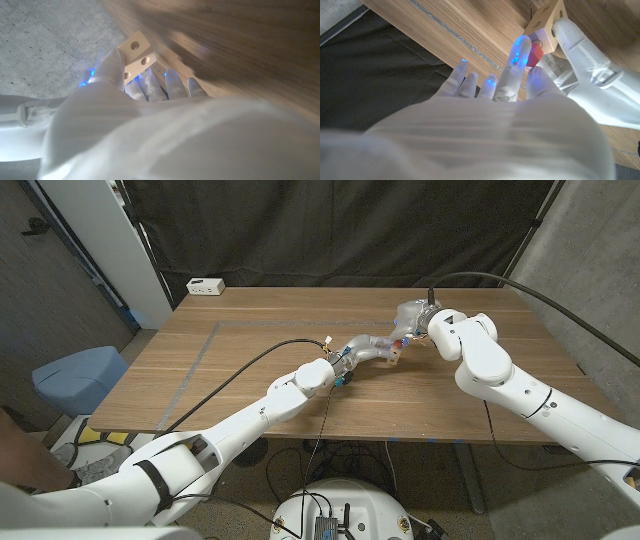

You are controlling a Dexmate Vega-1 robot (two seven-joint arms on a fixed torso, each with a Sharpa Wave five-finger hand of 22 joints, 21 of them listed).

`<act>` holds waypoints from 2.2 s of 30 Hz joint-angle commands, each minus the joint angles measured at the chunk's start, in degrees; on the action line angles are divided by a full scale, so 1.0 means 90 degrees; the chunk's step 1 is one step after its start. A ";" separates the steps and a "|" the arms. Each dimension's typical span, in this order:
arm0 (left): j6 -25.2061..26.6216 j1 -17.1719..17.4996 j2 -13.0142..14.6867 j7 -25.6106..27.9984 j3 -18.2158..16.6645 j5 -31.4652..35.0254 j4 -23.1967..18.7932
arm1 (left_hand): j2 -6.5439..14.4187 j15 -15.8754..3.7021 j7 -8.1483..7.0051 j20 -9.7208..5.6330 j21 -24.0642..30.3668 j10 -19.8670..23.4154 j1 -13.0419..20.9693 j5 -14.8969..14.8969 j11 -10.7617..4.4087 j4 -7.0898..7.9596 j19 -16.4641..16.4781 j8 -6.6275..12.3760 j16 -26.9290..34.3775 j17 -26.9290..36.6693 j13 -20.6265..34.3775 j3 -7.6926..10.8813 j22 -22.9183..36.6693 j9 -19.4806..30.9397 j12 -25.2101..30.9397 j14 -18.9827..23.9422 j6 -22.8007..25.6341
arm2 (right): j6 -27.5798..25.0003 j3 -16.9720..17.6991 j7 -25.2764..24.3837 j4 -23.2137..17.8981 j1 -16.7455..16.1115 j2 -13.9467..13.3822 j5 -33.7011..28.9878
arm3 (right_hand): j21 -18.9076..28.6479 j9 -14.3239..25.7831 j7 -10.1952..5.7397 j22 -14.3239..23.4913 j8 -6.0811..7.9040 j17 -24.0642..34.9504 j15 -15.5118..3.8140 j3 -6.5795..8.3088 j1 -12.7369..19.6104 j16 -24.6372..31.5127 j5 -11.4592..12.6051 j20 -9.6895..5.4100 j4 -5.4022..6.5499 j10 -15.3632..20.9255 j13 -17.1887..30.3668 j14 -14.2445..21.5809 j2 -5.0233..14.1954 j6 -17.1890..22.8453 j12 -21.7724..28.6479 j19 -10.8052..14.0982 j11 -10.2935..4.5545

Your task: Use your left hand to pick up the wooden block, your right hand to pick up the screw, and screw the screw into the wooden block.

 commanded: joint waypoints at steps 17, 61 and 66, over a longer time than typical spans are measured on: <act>-0.0063 0.0018 0.0043 0.0071 -0.0040 0.0015 -0.0044 | 0.0061 -0.0185 0.0210 -0.0001 0.0026 0.0067 0.0022 0.0042 -0.0007 0.0195 0.0029 0.0048 0.0011 0.0010 0.0222 0.0249 0.0025 0.0028 0.0055 0.0049 0.0329 | -0.0248 0.0161 -0.0079 -0.0111 -0.0162 0.0164 -0.0228 | -0.0014 -0.0062 0.0139 0.0010 -0.0248 0.0015 -0.0330 -0.0382 -0.0843 -0.0024 0.0012 0.0039 0.0257 0.0133 0.0015 0.0113 -0.0170 -0.0172 -0.0074 0.0054 0.0141; -0.0283 0.0040 0.0157 0.0278 -0.0337 -0.0091 -0.0180 | 0.0029 -0.0234 0.0207 0.0001 0.0031 0.0287 0.0014 0.0013 -0.0055 0.0189 0.0043 0.0051 0.0040 0.0012 0.0204 0.0203 0.0025 0.0028 0.0129 0.0104 0.0362 | -0.1496 0.1148 -0.2692 -0.0337 -0.0881 0.0428 0.2374 | 0.0097 0.0028 0.0370 0.0017 -0.1256 0.0004 -0.0018 -0.0559 -0.1146 -0.0140 -0.0011 0.0811 0.0121 0.0019 0.0050 0.0332 0.0111 -0.1944 -0.0152 0.0638 0.1360; -0.0286 0.0035 0.0174 0.0317 -0.0373 -0.0094 -0.0235 | 0.0026 -0.0224 0.0206 -0.0006 0.0031 0.0298 0.0019 0.0011 -0.0058 0.0185 0.0043 0.0054 0.0039 0.0011 0.0207 0.0200 0.0025 0.0029 0.0133 0.0104 0.0373 | -0.1404 0.1344 -0.3328 -0.0288 -0.1032 0.0478 0.3107 | 0.0076 0.0039 0.0350 0.0017 -0.1348 0.0009 0.0064 -0.0581 -0.1177 -0.0143 -0.0018 0.0814 0.0113 -0.0001 0.0054 0.0343 0.0119 -0.2132 -0.0152 0.0642 0.1398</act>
